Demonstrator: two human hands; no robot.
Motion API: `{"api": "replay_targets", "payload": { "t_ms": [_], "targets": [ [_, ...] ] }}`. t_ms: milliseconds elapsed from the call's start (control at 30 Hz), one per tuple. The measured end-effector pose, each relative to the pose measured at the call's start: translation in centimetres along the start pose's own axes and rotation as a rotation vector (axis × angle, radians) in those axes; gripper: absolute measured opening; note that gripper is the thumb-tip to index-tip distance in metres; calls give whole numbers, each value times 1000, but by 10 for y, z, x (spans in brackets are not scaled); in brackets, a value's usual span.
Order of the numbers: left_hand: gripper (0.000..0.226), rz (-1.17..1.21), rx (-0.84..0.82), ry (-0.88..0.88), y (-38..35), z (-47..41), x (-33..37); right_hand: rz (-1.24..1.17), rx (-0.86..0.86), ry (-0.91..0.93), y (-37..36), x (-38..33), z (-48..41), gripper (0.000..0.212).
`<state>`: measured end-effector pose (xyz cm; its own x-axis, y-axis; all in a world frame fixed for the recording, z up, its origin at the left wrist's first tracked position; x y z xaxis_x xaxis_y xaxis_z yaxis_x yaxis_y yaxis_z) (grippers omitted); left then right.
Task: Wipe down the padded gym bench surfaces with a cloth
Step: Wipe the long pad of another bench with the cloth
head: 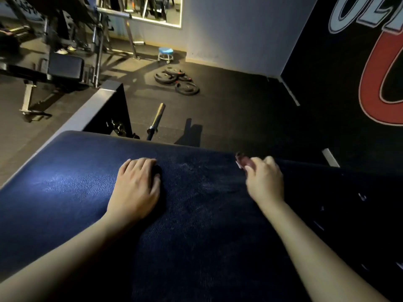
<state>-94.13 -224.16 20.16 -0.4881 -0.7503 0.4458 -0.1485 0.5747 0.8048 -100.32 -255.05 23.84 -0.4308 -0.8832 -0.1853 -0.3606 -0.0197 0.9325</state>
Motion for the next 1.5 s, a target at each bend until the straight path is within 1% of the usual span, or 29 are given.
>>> {"api": "replay_targets", "payload": {
  "t_ms": [33,67,167,200,233,300,367,433,467,500,533,600,633,667,700,767,800,867,900,967,1000,1033,1133,1200,1267,1333,1400,1433,1500],
  "targets": [
    [38,-8,-4,-1,0,-1,1,-31,-8,8,0,-22,9,16],
    [38,-9,-7,-5,0,-1,1,-83,-34,71,-1,-50,24,15],
    [37,-2,-9,-12,1,0,1,-225,-171,445,3,-124,87,18],
    [37,2,-8,-12,2,1,0,-232,-192,533,5,-125,98,19],
    [38,4,-10,-13,2,2,-1,-226,-181,552,8,-113,98,19],
    [37,3,-8,-14,2,4,-1,-151,-128,428,9,-65,72,16],
    [35,9,-3,-13,2,3,0,-35,-79,184,11,-7,36,16],
    [33,5,-1,0,3,3,2,-25,-35,-11,15,18,23,16],
    [33,3,-9,10,3,3,3,-43,-11,-28,16,8,30,15],
    [33,7,-24,19,2,3,3,-68,-10,12,15,-11,45,13],
    [35,10,-45,34,2,3,3,-115,-34,109,15,-35,66,12],
    [40,-7,-105,67,5,0,3,-229,-166,359,17,-73,106,16],
    [39,-7,-137,84,8,-1,5,-272,-229,421,18,-77,114,19],
    [35,19,-162,103,13,-2,8,-329,-261,411,23,-73,113,21],
    [28,81,-177,114,19,-2,14,-408,-272,343,28,-64,108,21],
    [21,327,-230,144,31,2,34,-631,-302,123,38,-39,94,17],
    [23,498,-302,168,34,6,49,-759,-351,23,43,-30,90,12],
    [38,823,-462,209,33,17,82,-972,-486,-105,52,-25,93,12],
    [47,896,-494,212,30,20,95,-1058,-546,-133,55,-27,96,15],
    [59,917,-478,185,24,22,113,-1199,-625,-179,60,-32,103,19],
    [59,894,-448,170,23,21,117,-1247,-639,-196,60,-34,105,20],
    [55,864,-417,162,22,21,118,-1266,-635,-205,60,-35,106,20],
    [28,799,-338,164,25,23,115,-1271,-600,-258,61,-31,106,26],
    [17,830,-309,167,27,23,115,-1283,-622,-308,61,-26,106,30],
    [15,958,-335,175,33,25,120,-1329,-703,-362,62,-25,107,32],
    [18,1055,-358,169,39,24,122,-1454,-855,-394,65,-29,111,41],
    [17,1080,-359,161,45,23,122,-1528,-976,-359,70,-33,112,46],
    [16,1093,-359,160,48,22,121,-1527,-998,-314,71,-34,111,43],
    [13,1109,-372,171,53,20,119,-1454,-961,-210,74,-34,108,24]
  ]
}}
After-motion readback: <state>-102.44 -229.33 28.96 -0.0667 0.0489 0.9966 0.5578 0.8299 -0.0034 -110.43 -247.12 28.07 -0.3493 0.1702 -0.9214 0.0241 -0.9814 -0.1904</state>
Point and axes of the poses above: each hand's wrist, its own z-axis away from the middle knuckle, its own y-axis out of the back of the hand, x = y × z, the point moved 4 cm from there along -z, towards the middle knuckle, and after that the axes turned 7 degrees about z, right-handed, at the moved point
